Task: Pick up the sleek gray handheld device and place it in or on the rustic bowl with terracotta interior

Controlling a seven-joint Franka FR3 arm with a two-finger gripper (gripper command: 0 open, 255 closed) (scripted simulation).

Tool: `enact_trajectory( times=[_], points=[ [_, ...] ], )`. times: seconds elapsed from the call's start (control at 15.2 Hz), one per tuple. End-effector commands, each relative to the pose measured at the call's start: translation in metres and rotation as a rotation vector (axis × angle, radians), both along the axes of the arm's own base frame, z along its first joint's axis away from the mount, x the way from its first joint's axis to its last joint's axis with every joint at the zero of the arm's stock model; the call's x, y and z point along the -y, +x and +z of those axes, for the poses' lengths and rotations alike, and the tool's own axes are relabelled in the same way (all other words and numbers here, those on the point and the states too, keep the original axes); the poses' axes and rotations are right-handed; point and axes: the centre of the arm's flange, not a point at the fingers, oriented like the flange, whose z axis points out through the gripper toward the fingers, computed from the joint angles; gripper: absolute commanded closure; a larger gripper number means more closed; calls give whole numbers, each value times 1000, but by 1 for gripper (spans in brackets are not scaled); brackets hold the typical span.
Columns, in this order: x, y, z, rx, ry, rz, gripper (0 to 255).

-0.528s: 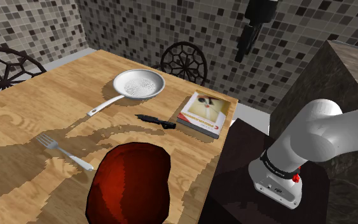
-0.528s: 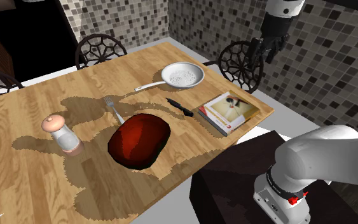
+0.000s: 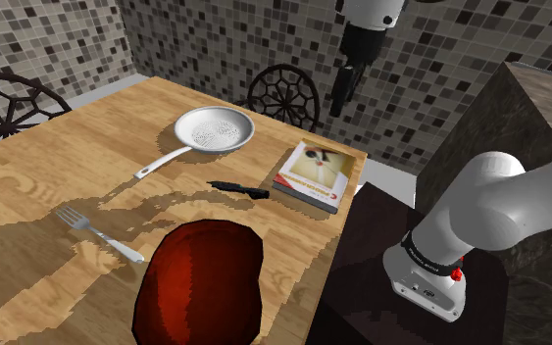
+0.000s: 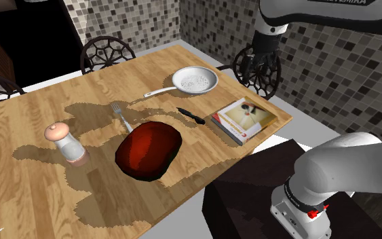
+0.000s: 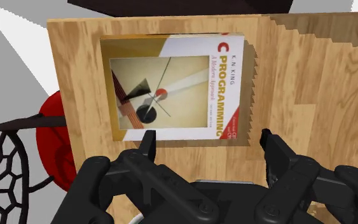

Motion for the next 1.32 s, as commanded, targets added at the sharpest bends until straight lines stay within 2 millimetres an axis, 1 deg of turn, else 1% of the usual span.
enact_trajectory(
  times=[0.0, 0.59, 1.19, 1.25],
  points=[
    [-19, 13, -18, 7, -6, 25, 0],
    [-104, 59, -89, 28, -34, 135, 0],
    [-192, 97, -163, 49, -63, 245, 0],
    [-193, 98, -164, 49, -63, 248, 0]
  ],
)
